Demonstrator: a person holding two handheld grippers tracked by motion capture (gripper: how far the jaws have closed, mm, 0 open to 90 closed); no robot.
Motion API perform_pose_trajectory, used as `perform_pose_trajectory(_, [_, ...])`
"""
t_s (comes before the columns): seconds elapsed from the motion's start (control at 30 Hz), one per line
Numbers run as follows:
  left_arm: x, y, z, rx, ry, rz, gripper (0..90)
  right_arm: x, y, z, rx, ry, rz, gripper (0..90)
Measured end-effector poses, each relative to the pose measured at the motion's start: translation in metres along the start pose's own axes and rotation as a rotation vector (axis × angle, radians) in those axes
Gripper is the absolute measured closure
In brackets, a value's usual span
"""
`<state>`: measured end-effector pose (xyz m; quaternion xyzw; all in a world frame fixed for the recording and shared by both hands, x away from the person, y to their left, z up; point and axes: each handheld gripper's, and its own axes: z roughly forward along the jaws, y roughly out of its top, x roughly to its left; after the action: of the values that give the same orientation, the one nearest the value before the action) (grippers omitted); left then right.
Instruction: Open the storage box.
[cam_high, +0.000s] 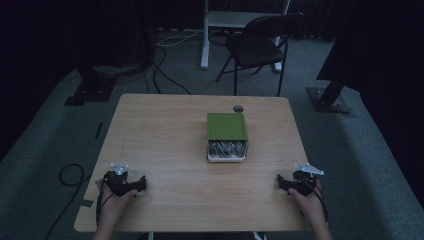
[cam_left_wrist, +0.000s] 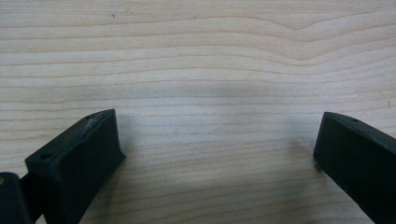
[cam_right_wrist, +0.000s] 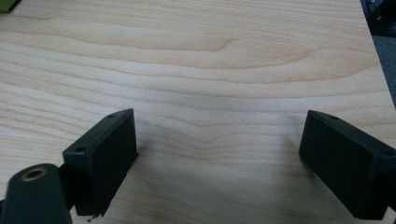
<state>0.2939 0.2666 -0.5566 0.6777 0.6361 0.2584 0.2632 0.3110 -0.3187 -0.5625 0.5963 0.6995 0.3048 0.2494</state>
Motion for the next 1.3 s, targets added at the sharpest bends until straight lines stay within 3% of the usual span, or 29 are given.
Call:
perform_pose_trajectory(0.33, [-0.001, -0.001, -0.001, -0.002, 0.018, -0.016, 1.2, 0.0, 0.0, 0.0, 0.0, 0.001, -0.001, 10.8])
perform_pose_trajectory(0.5, [-0.003, -0.002, -0.002, -0.005, -0.002, 0.022, 1.4, 0.0, 0.0, 0.0, 0.0, 0.004, -0.002, 10.8])
perform_pose_trajectory(0.63, [-0.002, -0.002, -0.002, -0.003, -0.006, 0.018, 1.3, 0.0, 0.0, 0.0, 0.0, 0.004, -0.002, 10.8])
perform_pose_trajectory(0.83, [-0.008, -0.001, -0.002, -0.009, -0.024, 0.068, 1.4, 0.0, 0.0, 0.0, 0.0, 0.004, -0.002, 10.8])
perform_pose_trajectory(1.07, [-0.016, 0.003, -0.001, -0.023, -0.025, 0.094, 1.4, 0.0, 0.0, 0.0, 0.0, 0.004, -0.002, 10.8])
perform_pose_trajectory(1.17, [-0.022, 0.006, -0.003, -0.033, -0.024, 0.136, 1.4, 0.0, 0.0, 0.0, 0.0, 0.004, -0.001, 10.8])
perform_pose_trajectory(1.3, [-0.031, 0.009, -0.004, -0.104, -0.023, 0.188, 1.4, 0.0, 0.0, 0.0, 0.001, 0.004, 0.0, 10.9])
